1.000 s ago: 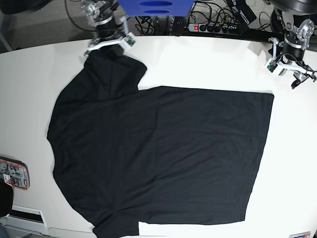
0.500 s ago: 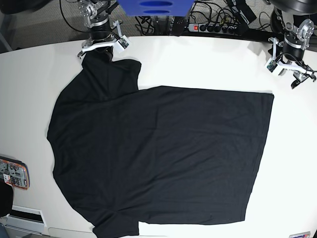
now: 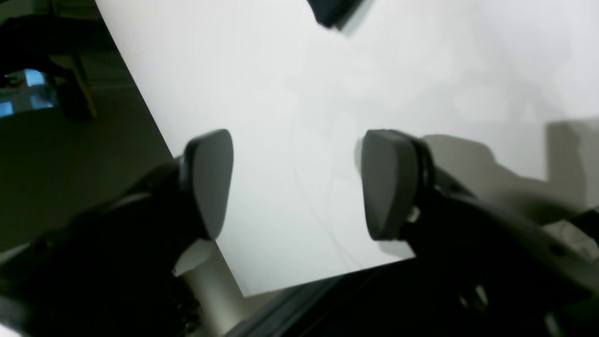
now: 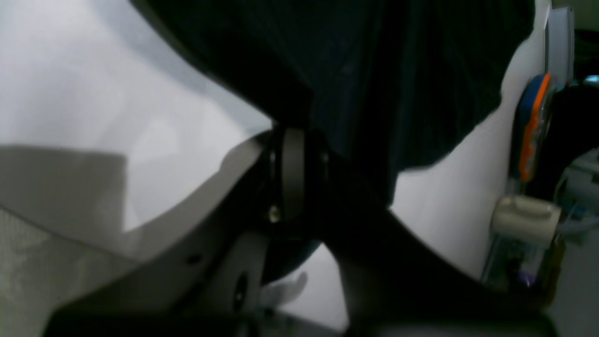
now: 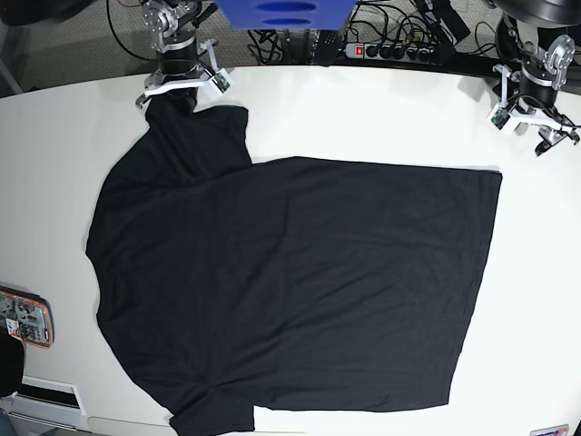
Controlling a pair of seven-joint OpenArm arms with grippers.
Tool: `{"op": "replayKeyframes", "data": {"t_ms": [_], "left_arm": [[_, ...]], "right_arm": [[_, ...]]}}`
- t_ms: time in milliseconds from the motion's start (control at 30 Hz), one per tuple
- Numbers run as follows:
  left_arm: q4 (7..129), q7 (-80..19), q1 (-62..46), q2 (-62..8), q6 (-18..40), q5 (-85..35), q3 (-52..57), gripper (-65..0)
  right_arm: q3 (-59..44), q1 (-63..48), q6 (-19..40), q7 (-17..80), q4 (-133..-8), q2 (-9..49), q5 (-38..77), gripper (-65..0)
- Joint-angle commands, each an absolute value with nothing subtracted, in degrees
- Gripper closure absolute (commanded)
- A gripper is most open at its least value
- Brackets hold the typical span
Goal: Fold the T-shirt properly
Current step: 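Grasp the other shoulder corner of the shirt with the left gripper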
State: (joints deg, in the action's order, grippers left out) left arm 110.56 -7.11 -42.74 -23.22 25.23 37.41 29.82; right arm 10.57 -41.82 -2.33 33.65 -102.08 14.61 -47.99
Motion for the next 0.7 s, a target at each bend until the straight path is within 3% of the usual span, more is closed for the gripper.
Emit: {"op": "replayKeyframes", "data": {"t_ms": [0,400,667], "left_arm": [[110.2,-6.5,-41.4,-23.8,24.5,37.4,29.0,-40.8],[100.3,-6.3,-28.9,-23.9,24.4,51.7,17.5,-41.0],[95.9,-6.5,-24.0,-25.3,24.5,52.9,13.1,-41.0]], "right_arm": [[10.4,-43.8,4.2,40.7,-101.5,15.2,-42.8,0.0],[10.5,-43.8,4.2,40.9,-104.6,15.2,-42.8,0.0],[10.5,-43.8,4.2,40.9,-104.6,15.2,-42.8,0.0]]}}
